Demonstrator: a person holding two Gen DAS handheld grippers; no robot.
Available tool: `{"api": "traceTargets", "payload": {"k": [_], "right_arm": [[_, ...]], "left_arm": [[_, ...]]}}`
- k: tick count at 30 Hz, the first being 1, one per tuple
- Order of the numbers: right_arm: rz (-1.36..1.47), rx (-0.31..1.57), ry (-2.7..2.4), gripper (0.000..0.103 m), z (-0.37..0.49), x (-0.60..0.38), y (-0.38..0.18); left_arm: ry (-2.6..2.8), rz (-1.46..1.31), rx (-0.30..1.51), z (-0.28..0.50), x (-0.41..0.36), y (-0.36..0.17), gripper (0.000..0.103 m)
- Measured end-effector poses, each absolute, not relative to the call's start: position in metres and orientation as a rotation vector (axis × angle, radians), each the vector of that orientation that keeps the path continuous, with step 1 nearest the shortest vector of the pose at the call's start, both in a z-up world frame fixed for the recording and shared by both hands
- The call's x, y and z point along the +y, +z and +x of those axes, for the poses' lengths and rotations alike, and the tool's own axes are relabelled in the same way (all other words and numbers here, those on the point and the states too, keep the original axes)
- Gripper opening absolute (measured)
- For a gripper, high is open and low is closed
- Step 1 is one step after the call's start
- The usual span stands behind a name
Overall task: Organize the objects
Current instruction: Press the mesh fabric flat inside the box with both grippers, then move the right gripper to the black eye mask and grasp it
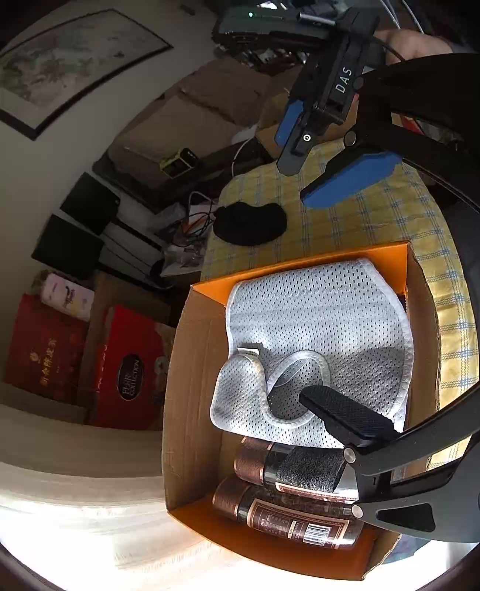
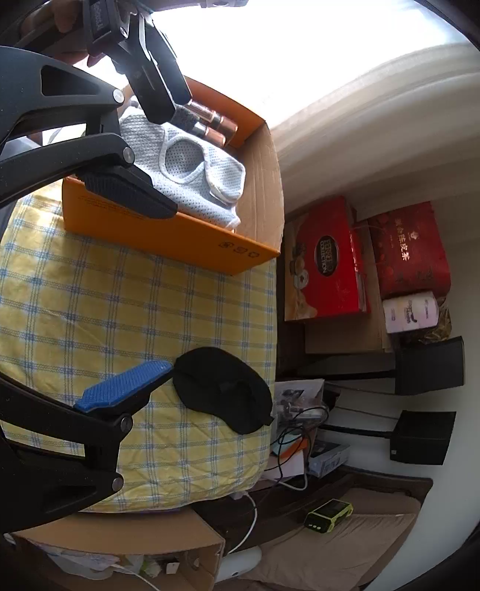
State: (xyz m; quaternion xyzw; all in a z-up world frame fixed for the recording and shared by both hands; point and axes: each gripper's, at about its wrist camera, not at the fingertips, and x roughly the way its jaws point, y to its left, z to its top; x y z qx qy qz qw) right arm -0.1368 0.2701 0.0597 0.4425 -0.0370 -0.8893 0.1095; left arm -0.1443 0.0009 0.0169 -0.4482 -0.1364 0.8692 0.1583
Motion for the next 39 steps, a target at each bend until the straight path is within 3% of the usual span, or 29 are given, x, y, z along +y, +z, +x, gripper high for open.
{"api": "traceTargets", "payload": {"k": [3,22,34,39], "right_arm": [[1.339,-0.176,-2.637,0.088,-0.143,0.295,0.057],[1.481,-0.282,-2.698,0.086,-0.18,0.363,0.007],[1.6,-0.414,-2.604,0.064,-0.222,0.367,-0.048],[1.612,-0.435,-2.584,0.05,-0.231,0.363,-0.059]], "left_arm": [[2.469,-1.283,-0.376,-0.148,0.013,0.019,0.103],[2.419,-1.28,-0.254,-0.18,0.09,0.021,0.103],[2.397,-1.279,-0.214,-0.202,0.111,0.012,0.103],[2.387,-1.289,-0.216,-0.206,0.112,0.007,0.103]]}}
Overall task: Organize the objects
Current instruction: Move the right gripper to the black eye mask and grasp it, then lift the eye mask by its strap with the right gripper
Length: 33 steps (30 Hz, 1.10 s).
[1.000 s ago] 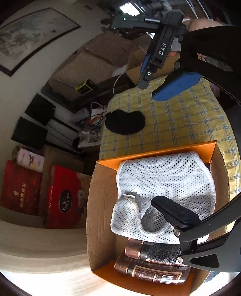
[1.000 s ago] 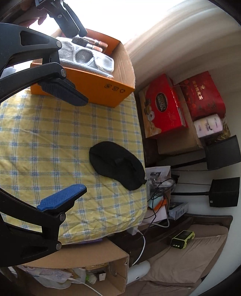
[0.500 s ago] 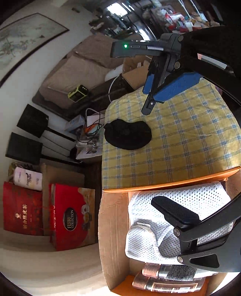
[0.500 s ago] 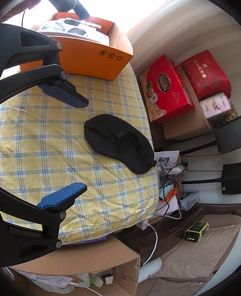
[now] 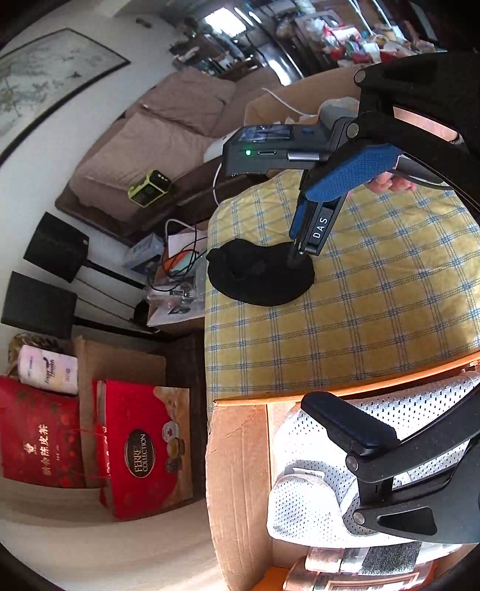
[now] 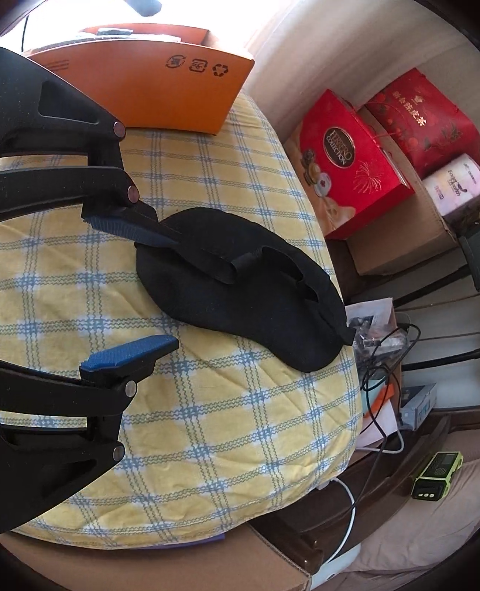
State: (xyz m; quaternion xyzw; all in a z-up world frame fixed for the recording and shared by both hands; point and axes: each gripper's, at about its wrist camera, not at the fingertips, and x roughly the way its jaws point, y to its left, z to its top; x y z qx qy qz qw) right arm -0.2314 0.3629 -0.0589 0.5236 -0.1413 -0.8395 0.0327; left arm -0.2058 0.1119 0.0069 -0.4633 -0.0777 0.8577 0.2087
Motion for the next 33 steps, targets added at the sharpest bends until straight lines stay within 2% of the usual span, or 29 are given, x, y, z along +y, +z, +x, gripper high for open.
{"api": "traceTargets", "payload": {"k": [2,3,5,6,9,13,19,27,33], "right_arm": [[1.617,-0.436,-2.585,0.046,-0.233,0.362,-0.061],[1.621,-0.446,-2.581,0.037,-0.235,0.362,-0.063],[1.623,-0.478,-2.582,0.027,-0.235,0.364,-0.065],[1.618,-0.495,-2.58,0.019,-0.236,0.365,-0.065],[1.593,-0.601,-2.55,0.014,-0.234,0.374,-0.064],[1.558,-0.66,-2.544,0.01,-0.228,0.382,-0.057],[1.496,-0.614,-2.564,0.007,-0.215,0.38,-0.034],[1.433,-0.318,-2.646,0.005,-0.179,0.372,0.009],[1.449,-0.216,-2.62,0.005,-0.149,0.373,0.017]], "left_arm": [[2.384,-1.292,-0.222,-0.207,0.112,0.006,0.103],[2.382,-1.293,-0.226,-0.207,0.112,0.006,0.103],[2.382,-1.292,-0.228,-0.205,0.111,0.005,0.103],[2.382,-1.293,-0.227,-0.205,0.111,0.005,0.103],[2.381,-1.298,-0.228,-0.203,0.111,0.003,0.103],[2.379,-1.3,-0.227,-0.2,0.112,0.002,0.103],[2.376,-1.304,-0.215,-0.192,0.114,0.003,0.103],[2.358,-1.276,-0.241,-0.175,0.112,0.01,0.103],[2.317,-1.291,-0.235,-0.158,0.116,0.007,0.103]]}}
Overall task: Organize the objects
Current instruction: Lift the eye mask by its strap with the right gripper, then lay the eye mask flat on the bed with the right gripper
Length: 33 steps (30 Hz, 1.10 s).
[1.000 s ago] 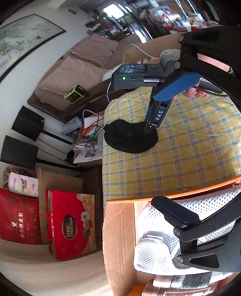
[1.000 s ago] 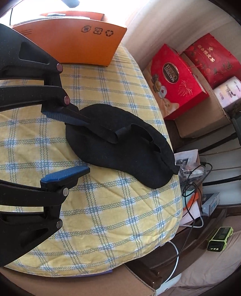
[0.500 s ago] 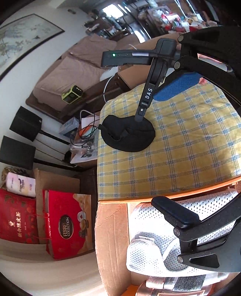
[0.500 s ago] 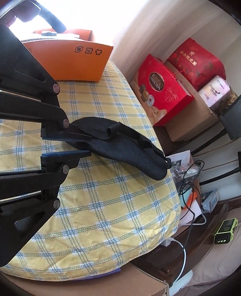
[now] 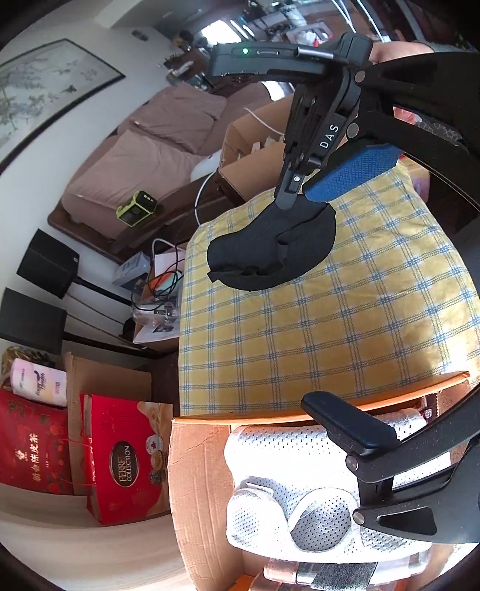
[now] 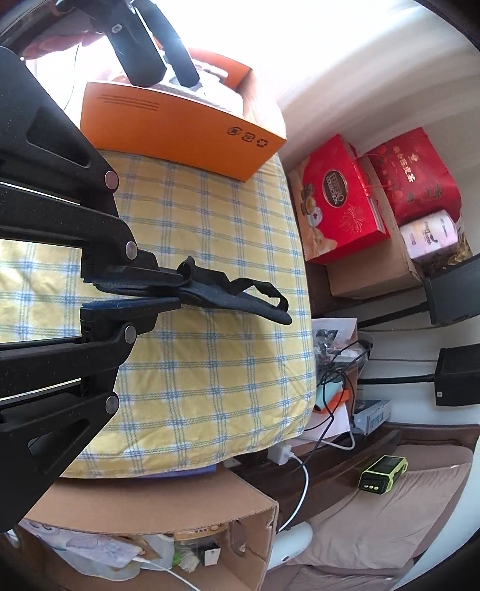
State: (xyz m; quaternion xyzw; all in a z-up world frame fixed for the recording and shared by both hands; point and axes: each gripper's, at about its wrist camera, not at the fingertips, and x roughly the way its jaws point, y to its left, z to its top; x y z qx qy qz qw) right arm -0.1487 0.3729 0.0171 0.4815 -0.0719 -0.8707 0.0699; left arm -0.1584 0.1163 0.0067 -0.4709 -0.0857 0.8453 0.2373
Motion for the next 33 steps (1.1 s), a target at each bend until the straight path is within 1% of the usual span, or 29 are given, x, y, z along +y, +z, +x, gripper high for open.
{"api": "traceTargets", "payload": {"k": [7,13,15,17,19,21,22,23,24,26,28,31,33], "right_arm": [[1.44,-0.058,-2.601,0.005,-0.114,0.36,0.015],[1.409,-0.024,-2.536,0.005,-0.103,0.333,0.004],[1.407,-0.082,-2.48,0.011,-0.104,0.326,0.0],[1.416,-0.137,-2.458,0.012,-0.105,0.326,-0.003],[1.42,-0.149,-2.477,0.015,-0.106,0.328,-0.003],[1.425,-0.172,-2.499,0.021,-0.106,0.333,-0.003],[1.427,-0.177,-2.509,0.022,-0.106,0.336,-0.003],[1.429,-0.169,-2.523,0.025,-0.106,0.337,-0.004],[1.431,-0.158,-2.536,0.035,-0.106,0.338,-0.005],[1.436,-0.165,-2.526,0.044,-0.104,0.34,-0.008],[1.413,-0.173,-2.482,0.043,-0.099,0.335,-0.01],[1.404,-0.135,-2.423,0.043,-0.091,0.324,-0.011],[1.403,-0.145,-2.411,0.046,-0.088,0.322,-0.011]], "left_arm": [[2.301,-1.3,-0.247,-0.146,0.111,0.005,0.103],[2.308,-1.315,-0.267,-0.14,0.102,0.001,0.103],[2.31,-1.319,-0.27,-0.139,0.099,0.001,0.103],[2.313,-1.322,-0.271,-0.137,0.096,0.001,0.103],[2.315,-1.323,-0.277,-0.136,0.094,0.0,0.103],[2.313,-1.322,-0.287,-0.135,0.092,0.0,0.103],[2.311,-1.323,-0.292,-0.134,0.091,0.0,0.103],[2.308,-1.325,-0.296,-0.134,0.091,-0.001,0.103],[2.305,-1.326,-0.299,-0.134,0.09,-0.001,0.103],[2.302,-1.324,-0.299,-0.133,0.09,-0.002,0.103],[2.302,-1.325,-0.302,-0.132,0.089,-0.002,0.103],[2.301,-1.333,-0.303,-0.132,0.088,-0.004,0.103],[2.303,-1.333,-0.309,-0.131,0.086,-0.004,0.103]]}}
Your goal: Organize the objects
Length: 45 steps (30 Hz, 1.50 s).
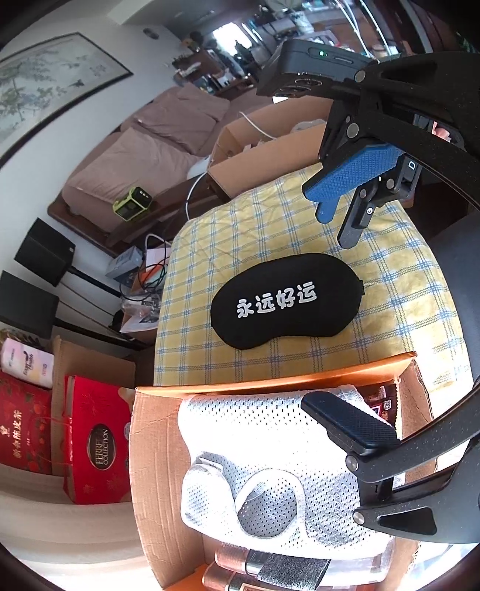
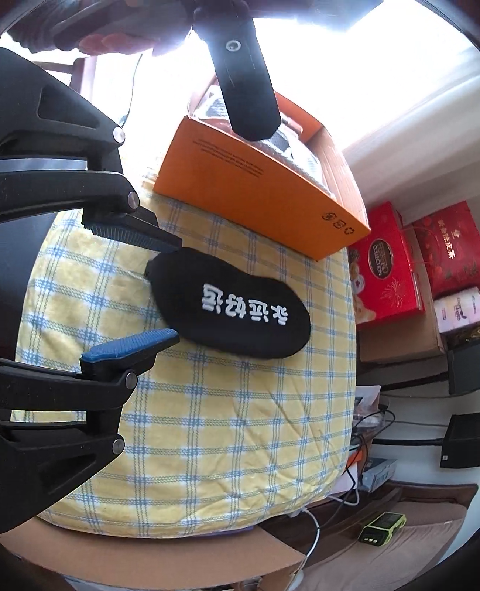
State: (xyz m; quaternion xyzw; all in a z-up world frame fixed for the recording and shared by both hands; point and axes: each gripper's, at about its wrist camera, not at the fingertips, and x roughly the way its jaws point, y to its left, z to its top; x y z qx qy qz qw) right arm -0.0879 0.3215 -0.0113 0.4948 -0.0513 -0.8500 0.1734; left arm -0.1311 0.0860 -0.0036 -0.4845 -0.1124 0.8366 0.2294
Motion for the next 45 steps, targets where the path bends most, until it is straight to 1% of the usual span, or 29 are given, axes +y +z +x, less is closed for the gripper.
{"api": "traceTargets", "payload": {"k": [1,3,4,9,16,17,21,23,25,26,27,29,33,38,43,45], "right_arm": [[1.408,-0.147,-2.421,0.047,-0.088,0.322,-0.011],[1.419,-0.129,-2.468,0.055,-0.089,0.325,-0.013],[1.428,-0.121,-2.49,0.057,-0.091,0.326,-0.014],[1.463,-0.233,-2.5,0.057,-0.102,0.338,-0.03],[1.482,-0.496,-2.414,0.056,-0.118,0.345,-0.056],[1.478,-0.52,-2.404,0.054,-0.119,0.345,-0.058],[1.459,-0.531,-2.379,0.036,-0.124,0.334,-0.06],[1.471,-0.524,-2.368,0.033,-0.126,0.329,-0.062],[1.479,-0.544,-2.338,0.025,-0.127,0.328,-0.065],[1.479,-0.547,-2.326,0.016,-0.126,0.328,-0.066],[1.476,-0.543,-2.319,0.012,-0.125,0.327,-0.065],[1.462,-0.537,-2.325,0.008,-0.122,0.329,-0.063],[1.46,-0.521,-2.329,0.006,-0.114,0.338,-0.055],[1.463,-0.417,-2.413,0.006,-0.097,0.363,-0.04],[1.471,-0.437,-2.454,0.006,-0.082,0.391,-0.037],[1.464,-0.459,-2.463,0.008,-0.078,0.399,-0.036]], "left_arm": [[2.303,-1.334,-0.314,-0.132,0.085,-0.004,0.103],[2.304,-1.332,-0.32,-0.131,0.083,-0.003,0.103],[2.305,-1.33,-0.321,-0.13,0.082,-0.004,0.103],[2.303,-1.338,-0.323,-0.129,0.082,-0.006,0.103],[2.303,-1.344,-0.309,-0.128,0.084,-0.007,0.103],[2.302,-1.346,-0.308,-0.128,0.084,-0.007,0.103],[2.302,-1.35,-0.307,-0.128,0.084,-0.008,0.103],[2.3,-1.35,-0.306,-0.127,0.085,-0.008,0.103],[2.297,-1.347,-0.3,-0.126,0.086,-0.008,0.103],[2.298,-1.345,-0.297,-0.125,0.087,-0.008,0.103],[2.299,-1.342,-0.293,-0.124,0.088,-0.008,0.103],[2.289,-1.34,-0.292,-0.123,0.091,-0.009,0.103],[2.301,-1.331,-0.275,-0.118,0.097,-0.01,0.103],[2.286,-1.275,-0.239,-0.101,0.109,-0.005,0.103],[2.264,-1.266,-0.221,-0.092,0.125,-0.011,0.103],[2.256,-1.277,-0.197,-0.088,0.132,-0.018,0.103]]}}
